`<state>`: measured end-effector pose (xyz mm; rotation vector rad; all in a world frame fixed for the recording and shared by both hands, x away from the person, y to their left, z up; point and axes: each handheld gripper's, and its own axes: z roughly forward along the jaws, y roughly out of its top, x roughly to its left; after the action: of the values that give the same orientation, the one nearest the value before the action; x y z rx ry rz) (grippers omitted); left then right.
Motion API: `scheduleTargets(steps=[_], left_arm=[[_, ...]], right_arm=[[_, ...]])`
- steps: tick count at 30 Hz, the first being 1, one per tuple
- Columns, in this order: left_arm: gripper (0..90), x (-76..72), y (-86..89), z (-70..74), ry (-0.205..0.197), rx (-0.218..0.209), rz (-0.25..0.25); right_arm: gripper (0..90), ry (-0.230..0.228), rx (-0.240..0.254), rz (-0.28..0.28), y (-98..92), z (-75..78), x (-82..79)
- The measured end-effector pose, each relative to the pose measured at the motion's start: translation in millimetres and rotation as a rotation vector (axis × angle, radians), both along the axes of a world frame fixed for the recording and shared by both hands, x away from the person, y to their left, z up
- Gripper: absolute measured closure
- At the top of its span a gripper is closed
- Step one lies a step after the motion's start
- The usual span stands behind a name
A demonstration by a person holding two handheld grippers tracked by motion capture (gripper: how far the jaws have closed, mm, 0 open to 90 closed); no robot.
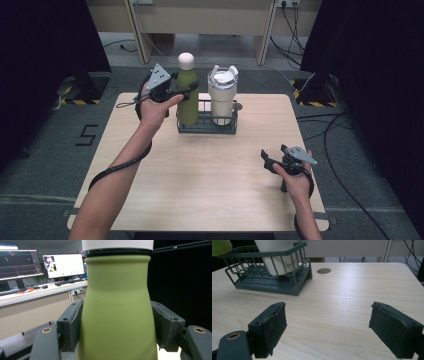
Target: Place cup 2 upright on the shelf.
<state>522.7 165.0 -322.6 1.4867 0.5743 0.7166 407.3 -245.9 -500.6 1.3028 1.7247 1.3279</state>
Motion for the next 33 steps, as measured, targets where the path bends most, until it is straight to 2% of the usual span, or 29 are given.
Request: scheduleTargets(steps=[33], left_arm=[[31.5, 16.1, -2.2, 15.4, -0.003, -0.009, 0.018]], right_arm=[[14.0, 0.008, 0.004, -0.001, -0.7, -1.1, 0.0]])
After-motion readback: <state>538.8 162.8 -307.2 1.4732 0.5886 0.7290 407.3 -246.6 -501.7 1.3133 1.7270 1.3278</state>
